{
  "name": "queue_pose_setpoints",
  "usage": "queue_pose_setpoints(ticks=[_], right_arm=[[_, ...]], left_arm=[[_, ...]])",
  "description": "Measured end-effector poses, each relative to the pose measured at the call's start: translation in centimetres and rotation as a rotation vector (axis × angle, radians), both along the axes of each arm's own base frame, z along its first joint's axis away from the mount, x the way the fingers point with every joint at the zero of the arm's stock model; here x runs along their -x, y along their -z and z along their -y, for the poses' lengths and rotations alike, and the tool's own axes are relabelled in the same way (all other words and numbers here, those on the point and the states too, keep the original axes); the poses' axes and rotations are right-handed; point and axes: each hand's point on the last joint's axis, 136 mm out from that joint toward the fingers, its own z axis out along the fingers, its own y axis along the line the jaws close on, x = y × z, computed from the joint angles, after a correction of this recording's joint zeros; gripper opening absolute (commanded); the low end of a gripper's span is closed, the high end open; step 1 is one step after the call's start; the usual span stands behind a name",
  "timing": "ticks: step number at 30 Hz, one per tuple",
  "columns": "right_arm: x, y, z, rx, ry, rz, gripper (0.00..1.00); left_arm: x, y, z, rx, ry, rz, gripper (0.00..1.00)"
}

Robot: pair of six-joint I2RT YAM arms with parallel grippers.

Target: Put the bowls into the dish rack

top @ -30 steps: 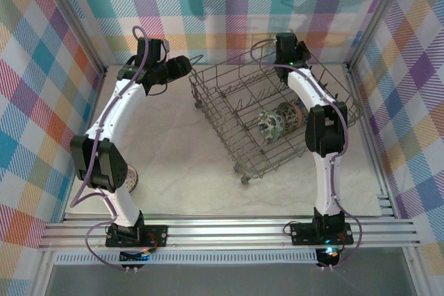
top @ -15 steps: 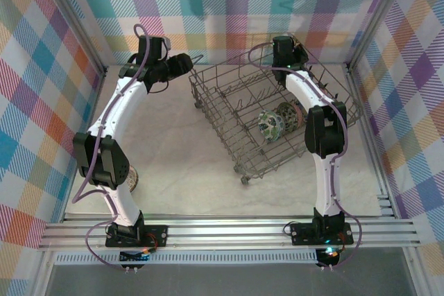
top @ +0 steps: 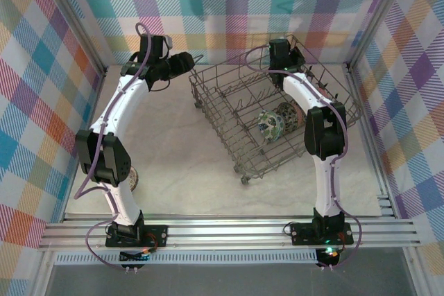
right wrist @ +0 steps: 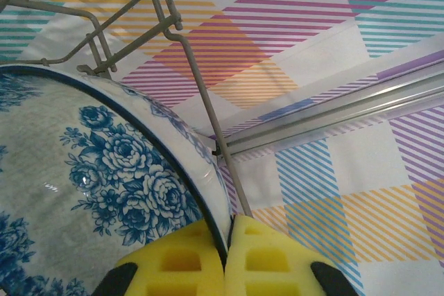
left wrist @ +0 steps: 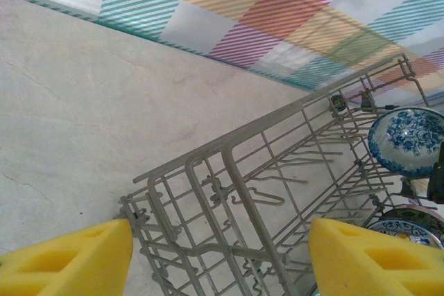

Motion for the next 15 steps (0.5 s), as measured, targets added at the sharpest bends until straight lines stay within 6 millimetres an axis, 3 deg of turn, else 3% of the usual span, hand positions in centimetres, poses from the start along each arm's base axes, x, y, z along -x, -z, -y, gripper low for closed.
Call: queue_pose_setpoints(ticks=[15], right_arm=[[0.84, -0.43, -0.12, -0.002, 0.044, -0.023, 0.0]], left_arm=[[-0.26, 0.65, 0.16, 0.005, 0.004, -0.015, 0.68]])
